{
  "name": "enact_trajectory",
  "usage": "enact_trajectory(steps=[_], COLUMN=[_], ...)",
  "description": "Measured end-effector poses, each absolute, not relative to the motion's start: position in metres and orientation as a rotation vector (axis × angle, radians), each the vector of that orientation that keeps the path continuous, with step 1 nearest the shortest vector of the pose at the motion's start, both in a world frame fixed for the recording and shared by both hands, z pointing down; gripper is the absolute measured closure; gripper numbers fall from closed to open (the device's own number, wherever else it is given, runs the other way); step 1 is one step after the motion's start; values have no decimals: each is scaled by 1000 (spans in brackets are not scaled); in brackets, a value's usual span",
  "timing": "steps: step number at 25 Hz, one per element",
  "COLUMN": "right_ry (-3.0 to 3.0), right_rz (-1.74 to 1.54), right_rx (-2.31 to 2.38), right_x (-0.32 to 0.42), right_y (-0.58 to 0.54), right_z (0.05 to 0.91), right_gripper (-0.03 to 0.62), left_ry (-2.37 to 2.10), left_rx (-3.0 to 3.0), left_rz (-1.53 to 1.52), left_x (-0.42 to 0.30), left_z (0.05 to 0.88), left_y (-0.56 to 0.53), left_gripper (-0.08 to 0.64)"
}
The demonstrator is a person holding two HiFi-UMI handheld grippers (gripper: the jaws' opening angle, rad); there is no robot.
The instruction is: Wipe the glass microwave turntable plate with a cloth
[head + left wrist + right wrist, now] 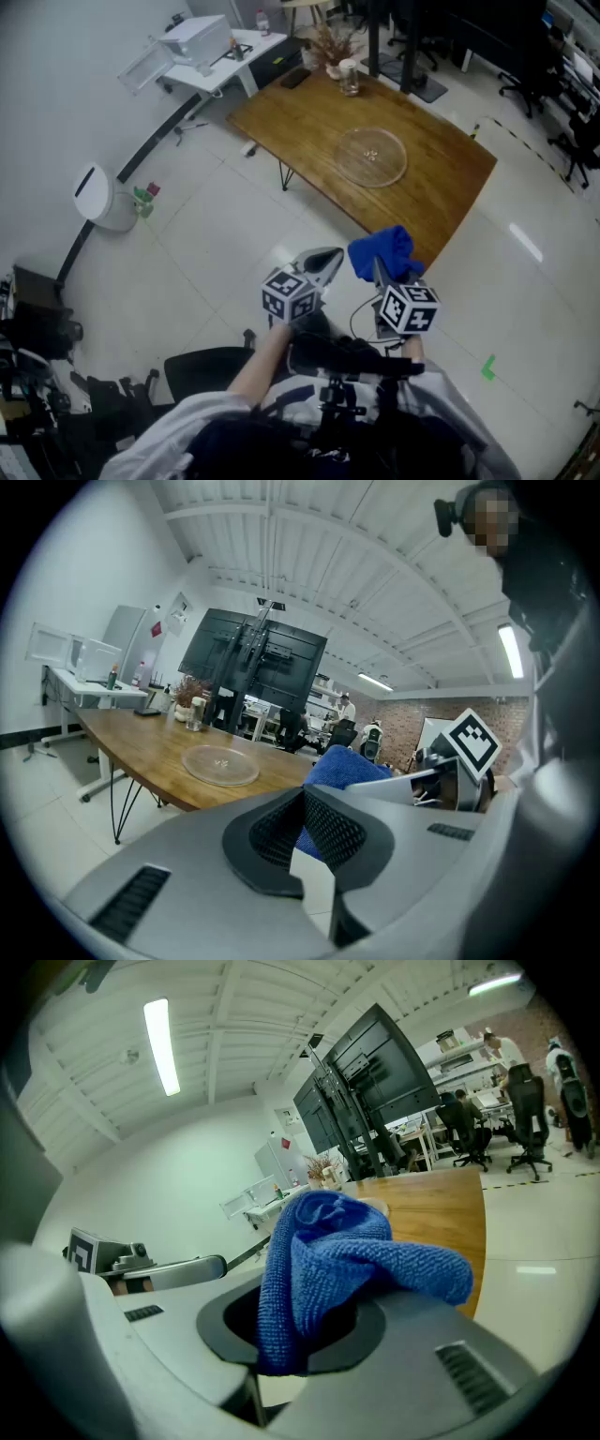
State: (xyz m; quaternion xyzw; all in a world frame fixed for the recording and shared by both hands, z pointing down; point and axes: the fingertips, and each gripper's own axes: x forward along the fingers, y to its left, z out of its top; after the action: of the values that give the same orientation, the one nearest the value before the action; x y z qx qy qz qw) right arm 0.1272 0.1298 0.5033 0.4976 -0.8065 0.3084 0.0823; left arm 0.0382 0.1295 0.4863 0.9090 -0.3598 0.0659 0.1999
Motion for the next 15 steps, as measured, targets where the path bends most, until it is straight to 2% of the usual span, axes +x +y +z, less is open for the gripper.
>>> enact_trajectory(steps=[15], right_ry=[-2303], right_rz=[975], right_rx=[1578], right_x=[91], right_y=[5], right_z=[517], right_gripper=[513], left_ry=[-976], left_rx=[2526], left_rz=[115], left_x=[-19], left_z=[488], left_y=[-19], left_gripper=[560])
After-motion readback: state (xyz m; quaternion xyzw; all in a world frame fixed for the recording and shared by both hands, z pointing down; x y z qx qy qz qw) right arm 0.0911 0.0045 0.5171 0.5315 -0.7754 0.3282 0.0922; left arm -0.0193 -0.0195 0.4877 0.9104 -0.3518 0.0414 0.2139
